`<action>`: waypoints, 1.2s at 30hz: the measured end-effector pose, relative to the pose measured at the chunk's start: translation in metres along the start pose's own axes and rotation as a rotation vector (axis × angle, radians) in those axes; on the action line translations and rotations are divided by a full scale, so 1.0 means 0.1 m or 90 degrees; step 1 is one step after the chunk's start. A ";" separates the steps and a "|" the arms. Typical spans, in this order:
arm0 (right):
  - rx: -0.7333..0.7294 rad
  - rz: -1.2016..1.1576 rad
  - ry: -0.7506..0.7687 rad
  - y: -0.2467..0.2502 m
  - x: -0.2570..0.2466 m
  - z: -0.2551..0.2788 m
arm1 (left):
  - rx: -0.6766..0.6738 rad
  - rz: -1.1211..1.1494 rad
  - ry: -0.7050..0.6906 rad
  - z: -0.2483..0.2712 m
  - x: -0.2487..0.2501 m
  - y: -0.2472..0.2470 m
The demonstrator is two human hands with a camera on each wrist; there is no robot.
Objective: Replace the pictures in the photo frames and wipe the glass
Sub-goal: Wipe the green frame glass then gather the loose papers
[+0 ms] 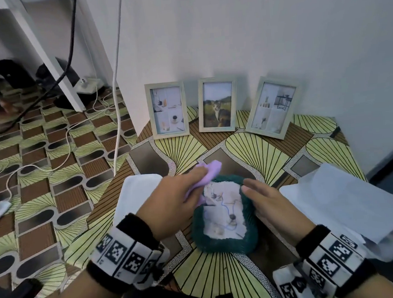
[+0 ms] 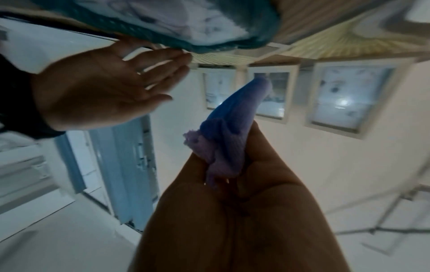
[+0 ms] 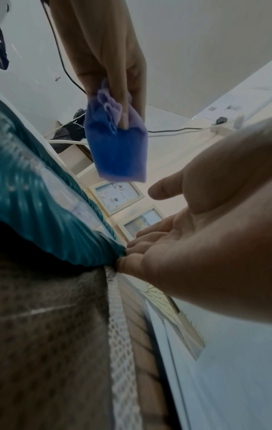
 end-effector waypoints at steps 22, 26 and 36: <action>0.029 0.447 0.368 -0.12 -0.32 0.26 | -0.030 -0.011 0.015 -0.09 -0.40 -0.43; -0.084 0.679 0.335 -0.41 -0.31 0.23 | -0.228 -0.140 -0.048 -0.05 -0.54 -0.55; -0.157 0.755 0.408 -0.40 -0.18 0.03 | -0.518 -0.206 0.006 0.08 -0.74 -0.64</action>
Point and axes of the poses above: each hand's wrist, its own z-axis away from the middle knuckle, its own y-axis out of the back of the hand, x = y × z, the point moved 4 cm from there along -z, towards the middle knuckle, and after that the axes turned 10 degrees about x, right-handed, at the moved point
